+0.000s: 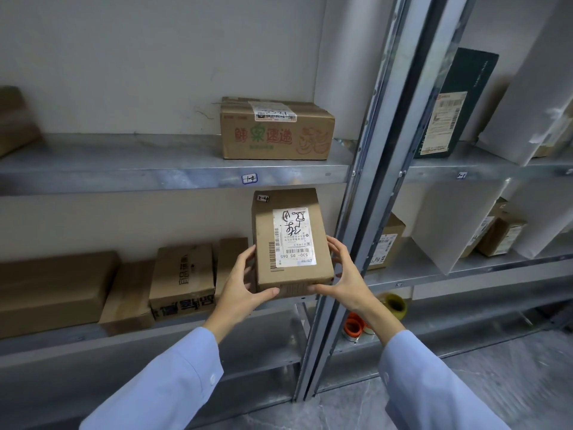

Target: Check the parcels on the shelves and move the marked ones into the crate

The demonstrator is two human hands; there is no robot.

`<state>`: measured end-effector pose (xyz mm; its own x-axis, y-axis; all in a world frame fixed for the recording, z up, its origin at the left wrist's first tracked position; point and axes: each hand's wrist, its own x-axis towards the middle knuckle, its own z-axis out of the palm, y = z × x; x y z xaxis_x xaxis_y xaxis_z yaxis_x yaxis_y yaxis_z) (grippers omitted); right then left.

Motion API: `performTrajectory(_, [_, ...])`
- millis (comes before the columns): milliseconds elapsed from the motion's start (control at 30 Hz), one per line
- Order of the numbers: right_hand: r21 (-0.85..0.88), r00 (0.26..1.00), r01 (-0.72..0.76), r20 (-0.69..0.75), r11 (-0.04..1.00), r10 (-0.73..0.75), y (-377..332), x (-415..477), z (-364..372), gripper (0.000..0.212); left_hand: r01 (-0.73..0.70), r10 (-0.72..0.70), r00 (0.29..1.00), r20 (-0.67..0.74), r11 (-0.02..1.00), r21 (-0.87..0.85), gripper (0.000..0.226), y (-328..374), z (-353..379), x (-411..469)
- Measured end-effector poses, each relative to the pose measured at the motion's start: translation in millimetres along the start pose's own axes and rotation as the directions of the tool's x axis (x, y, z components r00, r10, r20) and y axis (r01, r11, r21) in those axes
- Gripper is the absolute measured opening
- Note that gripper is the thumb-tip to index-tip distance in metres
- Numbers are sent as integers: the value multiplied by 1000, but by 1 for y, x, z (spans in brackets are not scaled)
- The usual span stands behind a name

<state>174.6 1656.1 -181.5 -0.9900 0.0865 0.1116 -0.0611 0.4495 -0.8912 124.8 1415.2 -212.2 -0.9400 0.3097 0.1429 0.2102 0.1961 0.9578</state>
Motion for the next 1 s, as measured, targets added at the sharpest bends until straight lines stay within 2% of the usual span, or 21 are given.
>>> performTrajectory(167, [2,999,32,-10,999,-32,1,0,2,108,-30,30,997,-70,1000,-8,91,-1,6,-4])
performTrajectory(367, [4,1000,-4,7,1000,4,10,3,3,108,-24,28,996,-89,999,46,90,-7,12,-2])
performTrajectory(733, [-54,975,-190,107,980,195,71,14,9,104,225,-217,972,-88,970,95,91,-55,51,5])
performTrajectory(1000, [-26,963,-216,156,976,218,106,30,20,97,286,-276,955,-111,953,98,86,-78,62,11])
